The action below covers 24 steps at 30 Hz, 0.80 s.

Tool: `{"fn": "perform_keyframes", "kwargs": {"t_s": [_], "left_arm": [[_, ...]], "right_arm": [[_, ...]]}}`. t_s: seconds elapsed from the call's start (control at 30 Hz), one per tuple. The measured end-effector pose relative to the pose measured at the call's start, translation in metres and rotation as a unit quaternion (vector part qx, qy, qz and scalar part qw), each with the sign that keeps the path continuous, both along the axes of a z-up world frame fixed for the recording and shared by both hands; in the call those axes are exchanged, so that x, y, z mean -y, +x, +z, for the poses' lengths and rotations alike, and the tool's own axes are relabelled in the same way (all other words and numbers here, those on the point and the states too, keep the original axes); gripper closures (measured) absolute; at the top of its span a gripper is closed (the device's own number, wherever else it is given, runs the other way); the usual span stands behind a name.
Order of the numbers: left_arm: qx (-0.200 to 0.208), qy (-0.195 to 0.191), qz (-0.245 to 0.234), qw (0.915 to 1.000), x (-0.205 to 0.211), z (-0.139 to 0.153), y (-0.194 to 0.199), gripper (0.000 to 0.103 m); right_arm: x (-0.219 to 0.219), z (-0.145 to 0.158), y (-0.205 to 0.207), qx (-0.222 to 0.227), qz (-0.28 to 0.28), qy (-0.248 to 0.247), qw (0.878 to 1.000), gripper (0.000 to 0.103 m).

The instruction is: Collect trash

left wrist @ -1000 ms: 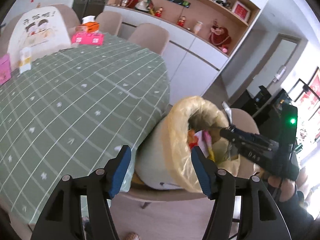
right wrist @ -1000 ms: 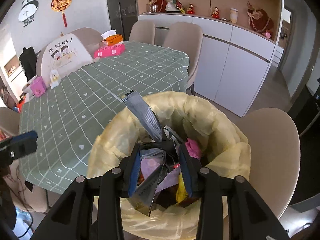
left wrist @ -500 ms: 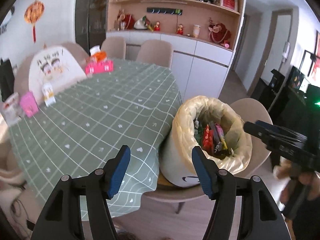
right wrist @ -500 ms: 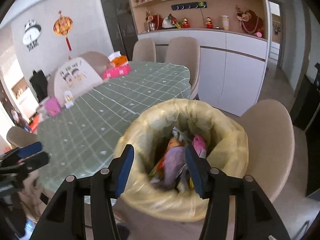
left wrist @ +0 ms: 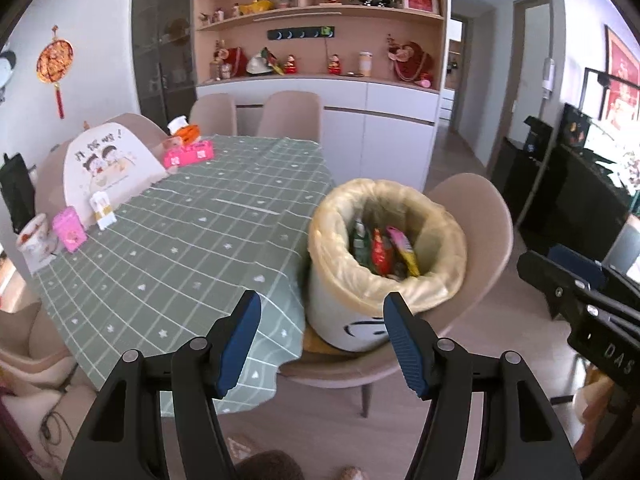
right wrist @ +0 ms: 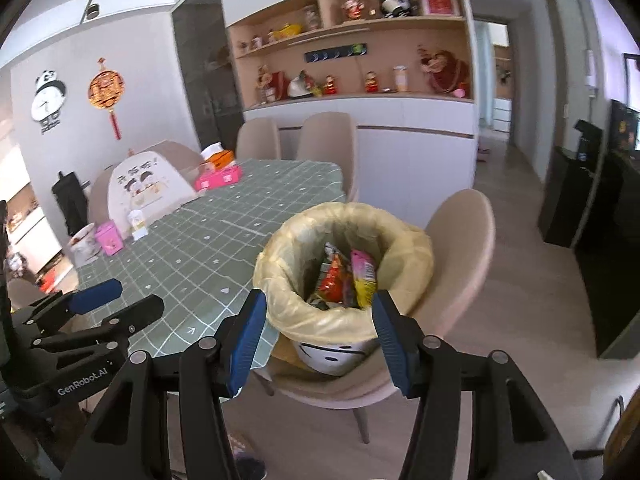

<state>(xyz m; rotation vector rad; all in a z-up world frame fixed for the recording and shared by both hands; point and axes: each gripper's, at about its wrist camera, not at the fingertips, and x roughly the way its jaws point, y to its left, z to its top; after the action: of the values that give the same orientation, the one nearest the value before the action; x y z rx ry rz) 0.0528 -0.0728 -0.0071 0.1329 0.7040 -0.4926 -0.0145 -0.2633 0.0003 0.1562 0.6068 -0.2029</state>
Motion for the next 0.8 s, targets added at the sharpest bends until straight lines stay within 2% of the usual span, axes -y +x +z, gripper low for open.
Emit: {"fn": "perform_keyframes", "kwargs": {"t_s": [0.13,0.27,0.43,0.8], "left_arm": [[-0.004,-0.003,0.0,1.0,-0.007,-0.001,-0.002,0.039],[0.005,0.007,-0.026,0.9996,-0.012,0.001,-0.001,0.039],[0.024,0.002,-0.057,0.9981,-0.027,0.011,0.004,0.039],[0.015,0.007,-0.093,0.9955,-0.067,0.014,0.024,0.039]], "right_arm": [[-0.018,-0.002,-0.01,0.0,-0.014,-0.025,1.0,0.051],[-0.029,-0.003,-0.015,0.003,-0.031,-0.007,0.999,0.051],[-0.049,-0.001,-0.017,0.015,-0.071,-0.012,0.997,0.051],[-0.098,0.006,-0.013,0.019,-0.119,-0.031,0.992,0.051]]}}
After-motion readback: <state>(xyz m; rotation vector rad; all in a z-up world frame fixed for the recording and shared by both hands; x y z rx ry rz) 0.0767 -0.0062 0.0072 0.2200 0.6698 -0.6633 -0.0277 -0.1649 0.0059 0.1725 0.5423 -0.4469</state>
